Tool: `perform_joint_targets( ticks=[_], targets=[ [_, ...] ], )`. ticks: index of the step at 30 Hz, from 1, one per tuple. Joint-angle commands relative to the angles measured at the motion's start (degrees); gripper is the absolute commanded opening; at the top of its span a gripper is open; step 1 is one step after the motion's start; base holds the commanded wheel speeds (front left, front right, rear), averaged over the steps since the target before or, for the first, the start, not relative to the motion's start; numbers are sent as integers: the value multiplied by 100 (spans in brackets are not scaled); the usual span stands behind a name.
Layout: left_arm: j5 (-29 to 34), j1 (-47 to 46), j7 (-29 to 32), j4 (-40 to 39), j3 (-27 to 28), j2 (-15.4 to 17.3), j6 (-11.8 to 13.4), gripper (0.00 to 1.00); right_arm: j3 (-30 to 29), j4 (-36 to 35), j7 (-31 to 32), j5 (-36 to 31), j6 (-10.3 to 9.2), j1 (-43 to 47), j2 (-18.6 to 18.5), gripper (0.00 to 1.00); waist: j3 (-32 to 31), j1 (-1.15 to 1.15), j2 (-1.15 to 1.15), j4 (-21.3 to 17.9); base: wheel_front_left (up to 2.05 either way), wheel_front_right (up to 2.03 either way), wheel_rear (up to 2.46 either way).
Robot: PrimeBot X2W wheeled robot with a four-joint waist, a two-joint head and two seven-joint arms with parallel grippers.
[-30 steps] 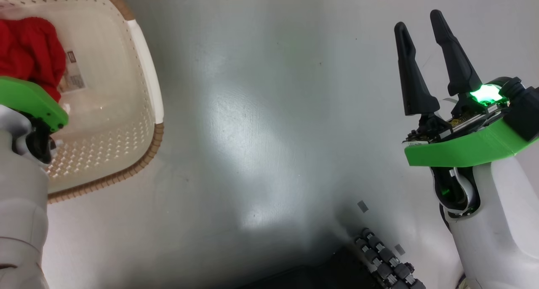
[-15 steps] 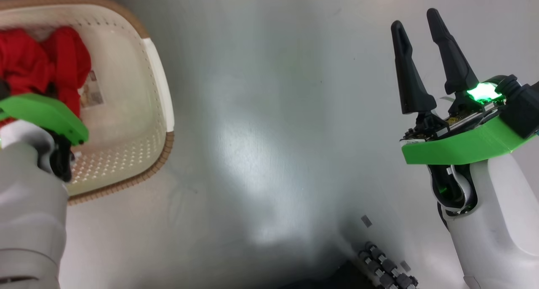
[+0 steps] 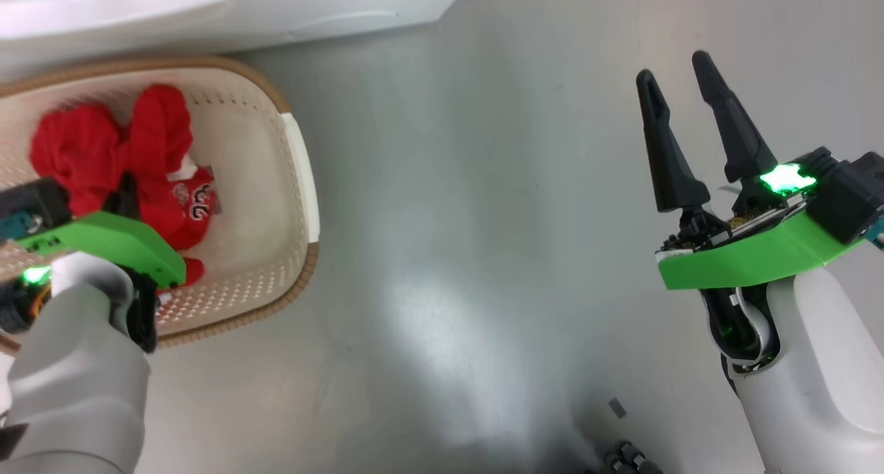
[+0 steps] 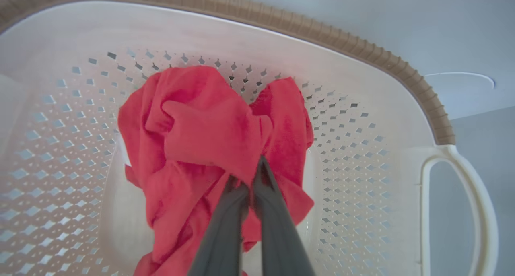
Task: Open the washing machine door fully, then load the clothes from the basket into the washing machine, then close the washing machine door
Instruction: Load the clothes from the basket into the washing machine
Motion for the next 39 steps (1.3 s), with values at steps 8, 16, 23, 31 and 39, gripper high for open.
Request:
perform_joint_targets(
  ticks=[8,16,23,31,39],
  targets=[
    [-259,819,-184,-805,-304,75,-38,0,47,-49,-26,60,9,398,-110,100,-636,0,0,285,0,0,0],
    [-363,1565,-199,-2103,-449,243,-39,0,23,-17,-26,70,9,510,-153,100,-964,0,0,424,0,0,0],
    [-352,2442,-200,-3463,-318,220,-39,0,18,34,-26,88,9,637,-207,100,-1303,0,0,501,0,0,0],
    [-143,3326,-200,-4853,-198,121,69,0,13,113,-26,107,9,848,-308,100,-1758,0,0,597,0,0,0],
    [-14,3838,-200,-5524,-87,50,189,0,14,169,-26,116,9,1023,-342,100,-2153,0,0,647,0,0,0]
  ],
)
